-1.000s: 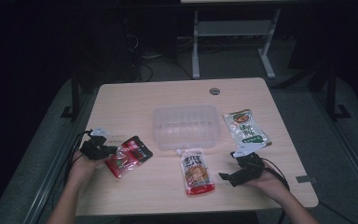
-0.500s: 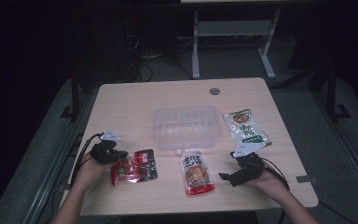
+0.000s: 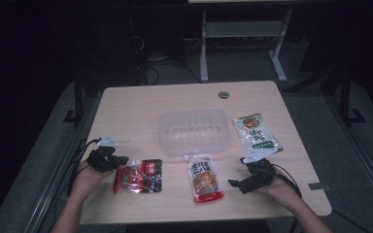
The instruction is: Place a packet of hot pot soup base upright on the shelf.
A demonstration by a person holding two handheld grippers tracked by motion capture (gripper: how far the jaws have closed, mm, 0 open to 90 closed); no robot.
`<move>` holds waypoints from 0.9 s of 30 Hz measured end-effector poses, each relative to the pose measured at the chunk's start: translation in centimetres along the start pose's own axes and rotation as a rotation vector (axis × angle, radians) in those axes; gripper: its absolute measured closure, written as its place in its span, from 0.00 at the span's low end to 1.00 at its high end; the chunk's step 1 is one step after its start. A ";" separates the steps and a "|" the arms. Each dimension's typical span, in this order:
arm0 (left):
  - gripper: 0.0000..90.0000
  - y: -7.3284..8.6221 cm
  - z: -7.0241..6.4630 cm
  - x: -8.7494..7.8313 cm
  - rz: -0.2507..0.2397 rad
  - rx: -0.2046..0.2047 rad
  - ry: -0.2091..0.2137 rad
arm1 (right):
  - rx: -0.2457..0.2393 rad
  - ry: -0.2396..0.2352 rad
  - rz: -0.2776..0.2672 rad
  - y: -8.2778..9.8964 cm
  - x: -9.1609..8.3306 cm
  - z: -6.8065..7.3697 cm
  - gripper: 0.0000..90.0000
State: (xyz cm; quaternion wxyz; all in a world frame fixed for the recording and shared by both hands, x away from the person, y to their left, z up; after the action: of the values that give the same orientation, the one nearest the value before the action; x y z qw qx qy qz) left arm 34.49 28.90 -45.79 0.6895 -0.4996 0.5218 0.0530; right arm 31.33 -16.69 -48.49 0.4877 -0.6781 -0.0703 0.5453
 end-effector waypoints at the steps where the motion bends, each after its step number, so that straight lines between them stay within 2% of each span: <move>1: 1.00 0.3 0.0 -0.4 -0.007 -0.008 -0.012 | 0.000 0.000 -0.001 0.0 0.0 0.0 0.07; 3: 1.00 1.2 0.1 -1.2 -0.008 -0.026 -0.032 | 0.001 0.001 0.000 0.0 0.0 0.0 0.07; 7: 1.00 3.3 0.7 -2.3 0.032 -0.049 -0.080 | -0.009 0.000 0.001 0.0 0.1 0.0 0.07; 9: 1.00 4.1 1.1 -2.4 0.053 -0.063 -0.084 | -0.004 0.000 0.004 0.0 0.1 0.1 0.07; 11: 1.00 4.4 1.3 -2.1 0.069 -0.072 -0.073 | -0.003 0.000 0.007 0.0 0.1 0.1 0.07; 14: 1.00 4.3 1.2 -1.7 0.068 -0.072 -0.051 | -0.003 0.001 0.005 -0.1 0.2 0.1 0.07; 16: 1.00 4.1 0.7 -1.0 0.084 -0.061 -0.027 | -0.005 0.000 0.007 -0.1 0.2 0.1 0.07; 20: 1.00 4.0 0.3 -0.6 0.093 -0.051 -0.009 | -0.003 -0.001 0.007 -0.1 0.2 0.0 0.07; 25: 1.00 3.8 -0.1 -0.5 0.091 -0.056 0.014 | -0.005 -0.001 0.007 0.0 0.2 0.0 0.07; 27: 1.00 3.6 -0.7 -0.5 0.099 -0.035 0.031 | -0.005 -0.001 0.007 0.0 0.2 0.0 0.07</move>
State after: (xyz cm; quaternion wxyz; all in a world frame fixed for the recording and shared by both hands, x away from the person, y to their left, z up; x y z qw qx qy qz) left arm 31.73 30.39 -47.67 0.6690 -0.4857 0.5556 0.0885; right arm 31.38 -16.55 -48.56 0.4841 -0.6793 -0.0695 0.5471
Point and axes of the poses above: each handheld gripper's, and its own axes: x roughly forward along the jaws, y roughly out of its underside, z roughly to its left, the point moved 4 cm from there along x, roughly forward along the jaws, and after that the axes turned 2 degrees about -z, right-handed, at the moved point
